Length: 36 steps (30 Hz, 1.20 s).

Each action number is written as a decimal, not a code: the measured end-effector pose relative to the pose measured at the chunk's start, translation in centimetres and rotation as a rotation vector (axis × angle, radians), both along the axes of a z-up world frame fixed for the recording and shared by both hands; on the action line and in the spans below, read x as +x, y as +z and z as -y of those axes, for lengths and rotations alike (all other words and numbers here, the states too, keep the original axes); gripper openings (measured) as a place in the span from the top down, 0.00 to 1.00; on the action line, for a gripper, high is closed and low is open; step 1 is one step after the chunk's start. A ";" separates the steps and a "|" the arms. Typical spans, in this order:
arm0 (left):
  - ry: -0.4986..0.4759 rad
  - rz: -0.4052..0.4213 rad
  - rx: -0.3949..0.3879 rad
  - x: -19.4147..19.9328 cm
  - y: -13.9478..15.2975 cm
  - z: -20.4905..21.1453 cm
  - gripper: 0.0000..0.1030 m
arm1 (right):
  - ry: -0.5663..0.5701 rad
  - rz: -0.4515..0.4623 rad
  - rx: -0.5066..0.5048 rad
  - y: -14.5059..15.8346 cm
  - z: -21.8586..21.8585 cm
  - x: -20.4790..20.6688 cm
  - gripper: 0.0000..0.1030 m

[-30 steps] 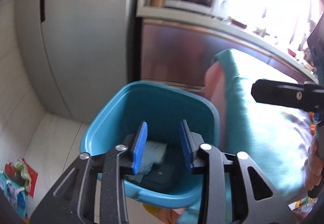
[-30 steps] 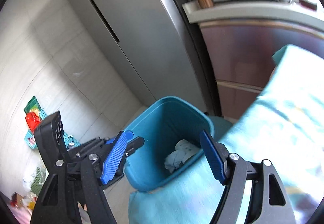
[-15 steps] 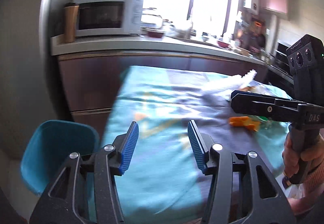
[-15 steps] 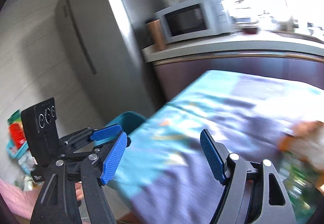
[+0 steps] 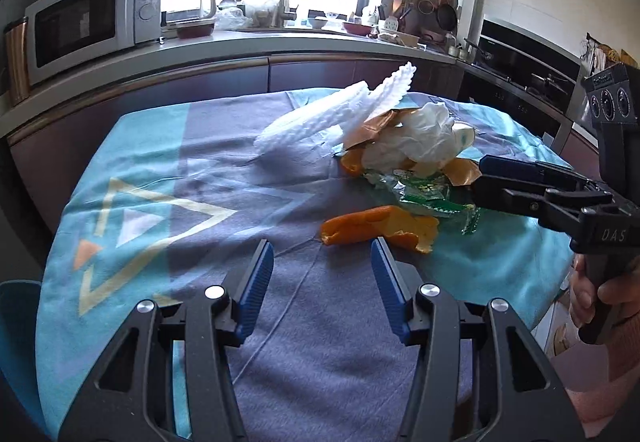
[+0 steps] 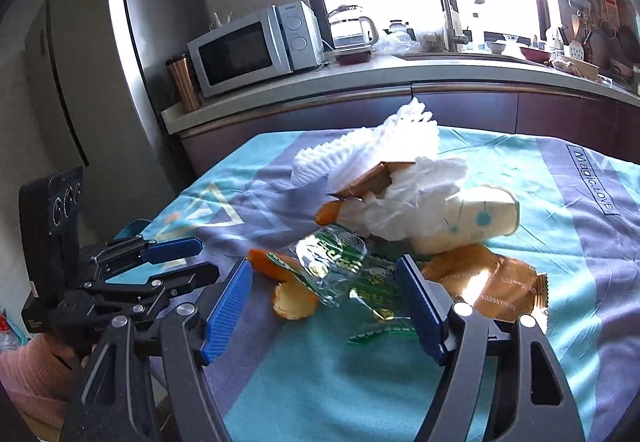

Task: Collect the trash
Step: 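Move both open tools back over the table trash, then grasp the orange peel with the left tool while the right tool grasps a green wrapper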

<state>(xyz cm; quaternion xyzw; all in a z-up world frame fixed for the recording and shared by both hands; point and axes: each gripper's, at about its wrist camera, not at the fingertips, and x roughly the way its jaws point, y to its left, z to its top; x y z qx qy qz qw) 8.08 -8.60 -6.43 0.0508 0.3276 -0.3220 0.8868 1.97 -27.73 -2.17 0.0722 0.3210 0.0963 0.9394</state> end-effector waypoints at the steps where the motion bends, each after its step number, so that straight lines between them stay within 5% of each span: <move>1: -0.012 -0.011 0.000 0.3 -0.1 0.3 0.51 | 0.005 -0.011 -0.006 -0.4 0.1 0.1 0.30; 9: -0.033 -0.072 0.022 3.3 -0.8 1.8 0.50 | 0.037 -0.052 -0.046 -2.3 0.0 0.7 0.31; 14: -0.071 -0.119 0.047 3.9 -1.3 2.6 0.50 | 0.032 -0.071 -0.084 -2.8 -0.3 1.2 0.42; 19: -0.089 -0.150 0.057 4.2 -1.6 3.3 0.60 | 0.026 -0.064 -0.087 -2.6 -0.3 1.5 0.45; 21: -0.085 -0.153 0.058 4.3 -1.6 3.3 0.72 | 0.034 -0.047 -0.104 -2.3 -0.7 1.5 0.47; 27: -0.089 -0.152 0.027 3.6 -1.1 3.0 0.85 | 0.055 -0.041 -0.128 -2.0 -1.3 2.0 0.69; 29: -0.089 -0.143 0.020 3.1 -0.9 2.7 0.86 | 0.057 -0.038 -0.113 -1.9 -1.1 2.0 0.82; 36: -0.064 -0.124 -0.014 1.6 0.1 1.1 0.90 | 0.071 -0.009 -0.041 -0.9 -0.2 1.4 0.93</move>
